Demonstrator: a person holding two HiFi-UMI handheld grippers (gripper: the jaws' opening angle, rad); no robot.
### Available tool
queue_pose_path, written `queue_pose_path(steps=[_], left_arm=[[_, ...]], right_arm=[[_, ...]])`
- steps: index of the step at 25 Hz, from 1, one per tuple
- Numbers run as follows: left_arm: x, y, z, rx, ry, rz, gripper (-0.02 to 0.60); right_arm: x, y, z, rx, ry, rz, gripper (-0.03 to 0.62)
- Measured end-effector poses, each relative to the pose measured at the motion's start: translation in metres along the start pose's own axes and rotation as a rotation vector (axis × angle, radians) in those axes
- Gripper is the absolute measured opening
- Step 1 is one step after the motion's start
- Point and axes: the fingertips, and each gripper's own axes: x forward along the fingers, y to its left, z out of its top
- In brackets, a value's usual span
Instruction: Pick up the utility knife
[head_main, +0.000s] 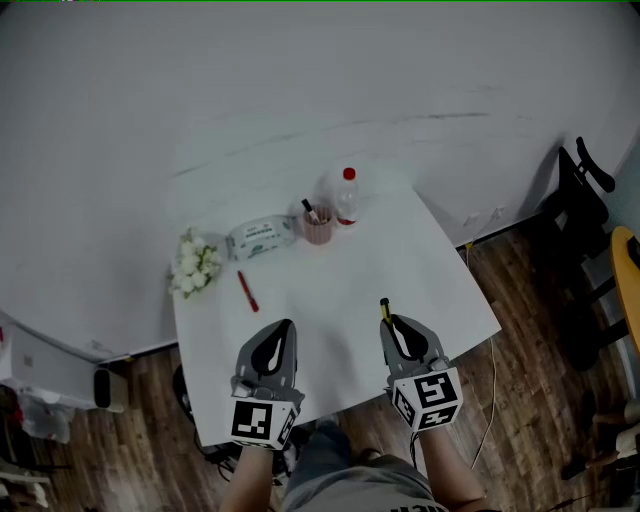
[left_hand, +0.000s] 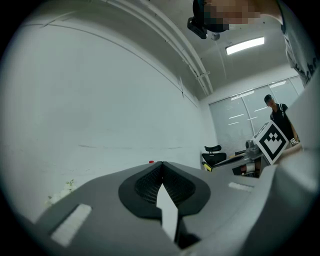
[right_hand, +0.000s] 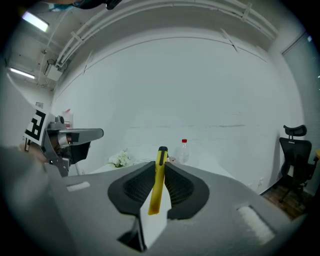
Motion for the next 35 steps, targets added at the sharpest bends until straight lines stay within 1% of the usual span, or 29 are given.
queue_pose_path(steps=[6,21,27,30,35], left_arm=[[-0.006,-0.012,0.005,0.005,-0.01,-0.006,0.018],[-0.019,-0.035,0.012,0.016,-0.019,-0.011,0.018],[-0.02,-0.042,0.008,0.016,-0.023,-0.018,0.018],[-0.02,-0.043,0.012,0.018,-0.021,-0.011,0.02],[-0.02,-0.04,0.01,0.012,-0.019,0.003,0.018]], right_arm=[[-0.019,-0.002,0.013,-0.015,-0.057,-0.011,0.058],[-0.055,-0.009,0.033,-0.02,-0.159,-0.026,0.06],[-0.065,-0.011,0.037,-0.026,-0.185,-0.026,0.06],[-0.066,-0.013,0.039,-0.024,-0.194,-0.028,0.06],[-0.068,-0.014,0.042,-0.021,-0.206,-0.032,0.06]])
